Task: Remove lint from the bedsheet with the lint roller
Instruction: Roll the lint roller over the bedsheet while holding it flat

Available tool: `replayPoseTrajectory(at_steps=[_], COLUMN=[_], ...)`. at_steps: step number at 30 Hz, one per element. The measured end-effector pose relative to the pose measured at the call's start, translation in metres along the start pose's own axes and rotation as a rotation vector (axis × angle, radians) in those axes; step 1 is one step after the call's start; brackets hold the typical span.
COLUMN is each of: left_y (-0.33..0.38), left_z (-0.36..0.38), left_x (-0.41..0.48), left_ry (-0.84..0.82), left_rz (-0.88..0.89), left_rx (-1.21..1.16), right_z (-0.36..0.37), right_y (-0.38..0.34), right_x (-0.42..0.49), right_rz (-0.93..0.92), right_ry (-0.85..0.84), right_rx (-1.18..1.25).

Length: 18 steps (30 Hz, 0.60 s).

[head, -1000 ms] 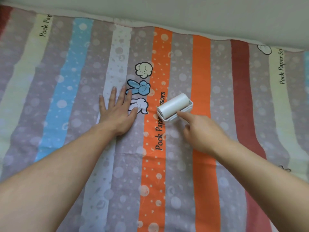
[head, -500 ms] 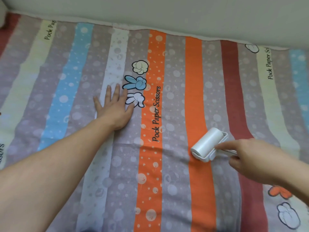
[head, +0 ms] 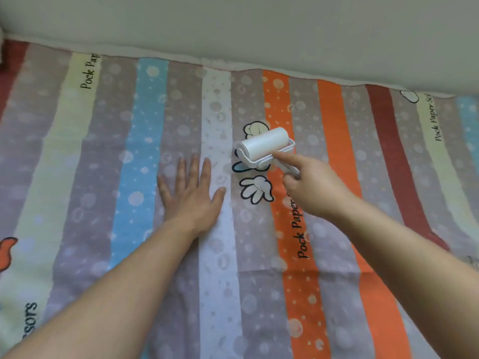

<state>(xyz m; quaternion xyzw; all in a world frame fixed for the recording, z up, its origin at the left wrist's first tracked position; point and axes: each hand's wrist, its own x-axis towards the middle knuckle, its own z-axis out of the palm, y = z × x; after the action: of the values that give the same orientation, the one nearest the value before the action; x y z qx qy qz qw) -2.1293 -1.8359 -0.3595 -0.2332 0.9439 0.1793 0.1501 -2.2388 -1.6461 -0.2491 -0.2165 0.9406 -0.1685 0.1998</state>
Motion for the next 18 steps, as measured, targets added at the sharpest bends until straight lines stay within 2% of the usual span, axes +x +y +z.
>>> replayPoseTrajectory(at_steps=[6, 11, 18], left_y=[-0.017, -0.016, -0.011], left_z=[0.000, 0.004, -0.002], left_x=[0.008, 0.009, 0.009], left_ry=[-0.018, -0.032, -0.078], left_rz=[0.069, 0.043, 0.024], left_rx=[-0.002, 0.018, 0.032], right_z=[0.038, 0.025, 0.012], right_y=[0.003, 0.010, 0.031], right_x=[0.031, 0.030, -0.017], right_rz=[0.011, 0.012, 0.070], right_ry=[-0.058, -0.109, -0.180], right_rx=[-0.098, -0.120, -0.207])
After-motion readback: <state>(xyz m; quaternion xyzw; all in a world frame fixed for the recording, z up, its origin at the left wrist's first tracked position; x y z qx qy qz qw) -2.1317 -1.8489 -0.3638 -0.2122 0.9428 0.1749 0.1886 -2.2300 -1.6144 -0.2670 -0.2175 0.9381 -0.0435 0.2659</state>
